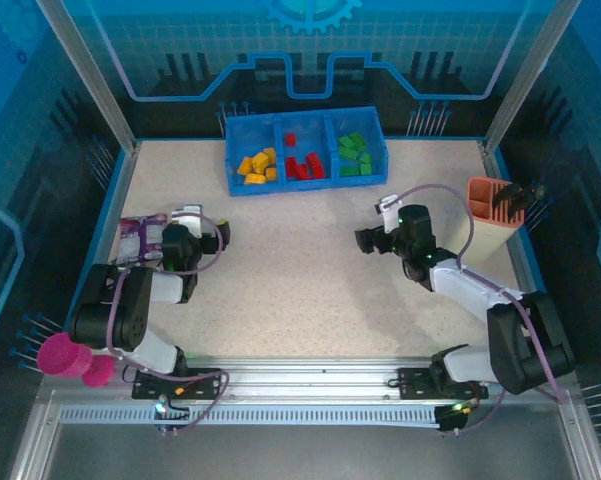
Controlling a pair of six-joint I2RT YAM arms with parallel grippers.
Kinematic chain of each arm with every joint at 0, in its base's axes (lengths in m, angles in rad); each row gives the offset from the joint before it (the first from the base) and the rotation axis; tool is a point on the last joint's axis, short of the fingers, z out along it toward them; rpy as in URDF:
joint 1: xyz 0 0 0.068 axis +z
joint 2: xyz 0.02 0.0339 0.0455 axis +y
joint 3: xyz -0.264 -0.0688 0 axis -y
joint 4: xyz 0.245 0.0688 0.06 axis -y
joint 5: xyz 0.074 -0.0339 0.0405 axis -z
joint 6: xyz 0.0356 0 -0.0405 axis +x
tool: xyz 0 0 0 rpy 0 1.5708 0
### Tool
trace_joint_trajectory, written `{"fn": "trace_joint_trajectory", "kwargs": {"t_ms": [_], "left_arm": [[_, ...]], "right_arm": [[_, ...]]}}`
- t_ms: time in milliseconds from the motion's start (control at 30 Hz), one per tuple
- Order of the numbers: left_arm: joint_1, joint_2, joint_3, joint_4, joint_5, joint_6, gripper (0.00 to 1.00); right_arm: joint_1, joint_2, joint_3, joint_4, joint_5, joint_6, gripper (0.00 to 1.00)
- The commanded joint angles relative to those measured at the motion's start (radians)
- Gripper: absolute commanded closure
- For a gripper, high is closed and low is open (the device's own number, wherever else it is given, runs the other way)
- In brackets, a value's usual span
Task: Sort the legos into containers by color
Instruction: Reset both arms
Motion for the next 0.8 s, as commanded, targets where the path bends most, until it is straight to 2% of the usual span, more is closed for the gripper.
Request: {"fn": "trace_joint_trajectory", "kwargs": {"t_ms": [0, 67, 133, 167, 233, 500, 567, 767], "left_arm": [[0.005, -0.001, 0.011, -0.004, 0.033, -0.021, 0.01], [0.003, 0.0, 0.011, -0.002, 0.034, -0.021, 0.01], [0.003, -0.001, 0.01, -0.003, 0.033, -0.021, 0.01], [0.003, -0.001, 0.01, -0.003, 0.034, -0.021, 0.01], [0.004, -0.001, 0.011, -0.003, 0.034, -0.021, 0.01], [0.004, 0.0, 0.011, -0.002, 0.034, -0.021, 0.01], [0.003, -0.001, 0.01, -0.002, 0.033, -0.021, 0.01], [0.003, -0.001, 0.011, -0.002, 0.034, -0.021, 0.01]], "right_arm": [[-0.042, -0.016, -0.086, 0.269, 0.068, -0.088, 0.0], [-0.075, -0.03, -0.106, 0.297, 0.059, -0.092, 0.0], [-0.119, -0.017, -0.171, 0.435, 0.032, -0.101, 0.0], [-0.141, -0.014, -0.176, 0.42, 0.027, -0.075, 0.0], [-0.206, 0.003, -0.191, 0.449, -0.095, -0.036, 0.0], [-0.205, 0.233, -0.296, 0.834, -0.1, -0.039, 0.0], [-0.213, 0.207, -0.253, 0.696, -0.11, -0.036, 0.0], [-0.245, 0.222, -0.201, 0.631, -0.107, 0.006, 0.0]]}}
